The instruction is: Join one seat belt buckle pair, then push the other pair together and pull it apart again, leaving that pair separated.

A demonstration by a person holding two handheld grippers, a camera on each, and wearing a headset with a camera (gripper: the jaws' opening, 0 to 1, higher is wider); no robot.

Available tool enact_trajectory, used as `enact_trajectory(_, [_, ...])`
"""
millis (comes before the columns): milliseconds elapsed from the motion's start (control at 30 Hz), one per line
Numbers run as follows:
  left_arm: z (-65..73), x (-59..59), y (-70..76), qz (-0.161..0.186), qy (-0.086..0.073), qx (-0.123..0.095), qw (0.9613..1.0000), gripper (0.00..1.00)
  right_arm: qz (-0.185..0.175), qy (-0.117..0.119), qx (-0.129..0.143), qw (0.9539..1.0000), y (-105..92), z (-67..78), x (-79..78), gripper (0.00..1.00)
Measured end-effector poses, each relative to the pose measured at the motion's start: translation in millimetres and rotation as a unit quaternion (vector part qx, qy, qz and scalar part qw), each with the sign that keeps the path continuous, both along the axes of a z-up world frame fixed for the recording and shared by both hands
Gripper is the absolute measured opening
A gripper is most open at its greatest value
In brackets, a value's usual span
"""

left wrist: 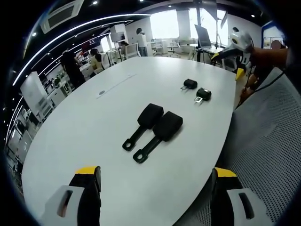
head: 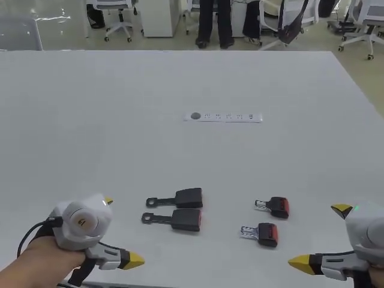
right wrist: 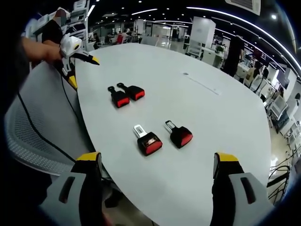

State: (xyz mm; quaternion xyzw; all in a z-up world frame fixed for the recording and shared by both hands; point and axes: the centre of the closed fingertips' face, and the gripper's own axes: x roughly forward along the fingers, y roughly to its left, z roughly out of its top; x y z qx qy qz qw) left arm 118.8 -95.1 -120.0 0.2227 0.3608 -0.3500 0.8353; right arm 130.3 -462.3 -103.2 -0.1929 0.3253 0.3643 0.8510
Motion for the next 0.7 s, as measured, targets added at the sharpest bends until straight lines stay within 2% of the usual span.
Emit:
enact_trajectory(200, [1.5,0.4,-0.7,-0.003,-0.002,-0.002,1.0,0.99,0.0,0.002,-0.001,1.0,-2.9,-4.8,1.4,0.98])
enact_trajectory(400, [3.2,-0.3,-1.2,-0.003,-0.001,-0.006,1.0,0.99,0.005,0.001,-0.005,1.0,-1.1,-0.6,0.7,0.97])
enact_trajectory(700, [1.9,-2.8,-3.7,-0.02,0.003,-0.005,0.9998,0.95,0.01,0.001,-0.008,0.9999,3.0,3.7,0.4,0.94])
